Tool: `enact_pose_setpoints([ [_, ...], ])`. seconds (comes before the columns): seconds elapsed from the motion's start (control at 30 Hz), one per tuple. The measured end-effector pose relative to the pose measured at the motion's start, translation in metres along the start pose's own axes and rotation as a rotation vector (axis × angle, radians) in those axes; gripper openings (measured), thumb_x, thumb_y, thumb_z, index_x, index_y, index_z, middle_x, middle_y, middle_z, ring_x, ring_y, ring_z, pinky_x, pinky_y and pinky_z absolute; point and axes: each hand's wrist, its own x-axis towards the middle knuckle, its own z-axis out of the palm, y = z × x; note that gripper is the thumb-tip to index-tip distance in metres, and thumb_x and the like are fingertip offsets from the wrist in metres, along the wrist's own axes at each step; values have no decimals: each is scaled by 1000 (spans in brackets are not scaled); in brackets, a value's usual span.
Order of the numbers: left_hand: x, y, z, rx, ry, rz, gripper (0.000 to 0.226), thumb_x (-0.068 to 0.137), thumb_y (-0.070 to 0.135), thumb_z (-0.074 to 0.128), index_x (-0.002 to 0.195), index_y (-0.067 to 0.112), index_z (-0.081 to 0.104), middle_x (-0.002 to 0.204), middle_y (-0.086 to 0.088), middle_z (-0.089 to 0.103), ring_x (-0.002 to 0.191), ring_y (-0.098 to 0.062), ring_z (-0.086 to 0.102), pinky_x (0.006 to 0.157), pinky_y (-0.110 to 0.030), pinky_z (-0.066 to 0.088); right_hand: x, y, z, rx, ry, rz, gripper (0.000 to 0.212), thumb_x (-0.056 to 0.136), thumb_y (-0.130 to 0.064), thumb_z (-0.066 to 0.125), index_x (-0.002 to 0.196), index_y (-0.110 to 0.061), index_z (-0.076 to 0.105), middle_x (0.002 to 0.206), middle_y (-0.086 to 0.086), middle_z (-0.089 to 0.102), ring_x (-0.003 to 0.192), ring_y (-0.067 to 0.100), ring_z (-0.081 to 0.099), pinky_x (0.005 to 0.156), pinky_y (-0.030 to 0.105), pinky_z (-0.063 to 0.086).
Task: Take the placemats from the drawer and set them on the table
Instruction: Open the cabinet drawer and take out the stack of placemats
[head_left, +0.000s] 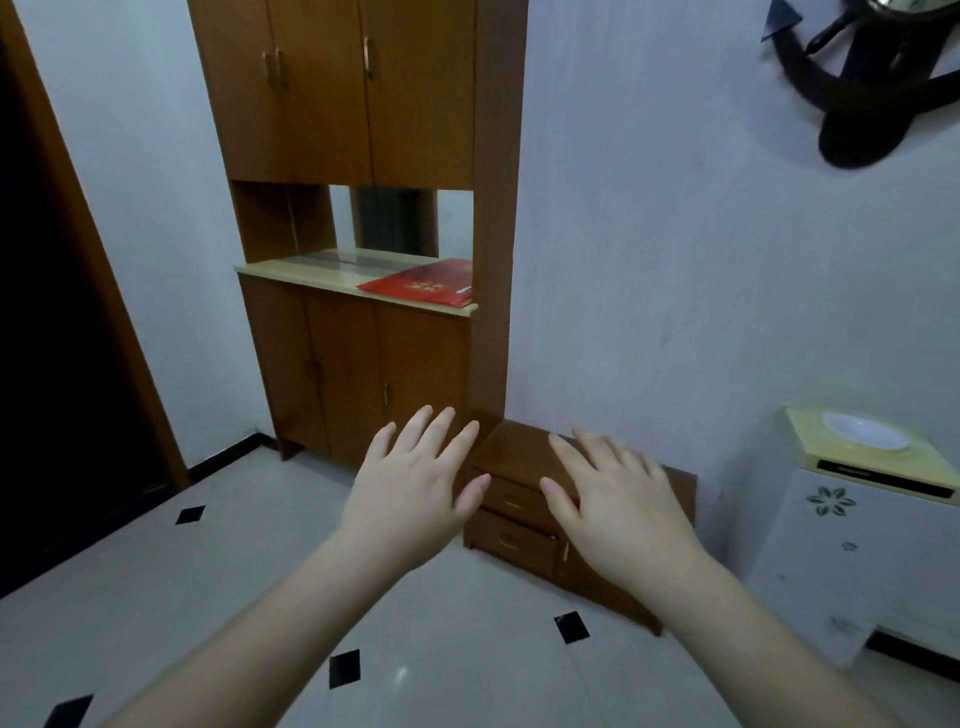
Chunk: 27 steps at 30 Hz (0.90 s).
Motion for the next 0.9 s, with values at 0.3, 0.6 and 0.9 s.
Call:
enact_pose_setpoints([
  [0.3, 87, -52, 63, -37, 60, 47, 69, 94, 68, 15, 153, 36, 33, 164, 1, 22, 153, -22, 15, 116, -41, 5, 95, -10, 54, 11, 29, 42, 77, 84, -56, -1, 151, -33, 29, 158, -2, 29, 145, 21, 27, 117, 42, 19],
  [0.6, 213, -53, 134, -12, 64, 116, 59, 96, 58, 30, 137, 28, 58, 143, -3, 57, 135, -24, 51, 107, -39, 28, 211, 41, 113, 26, 33, 83, 65, 92, -51, 12, 149, -31, 36, 155, 1, 36, 143, 24, 32, 115, 43, 24],
  [0.9, 332, -64, 194, -21, -3, 93, 57, 97, 55, 33, 140, 25, 56, 142, -2, 58, 136, -23, 49, 112, -41, 31, 341, 97, 151, 60, 29, 89, 55, 98, -45, 27, 147, -26, 40, 152, 4, 41, 140, 26, 37, 113, 45, 29],
])
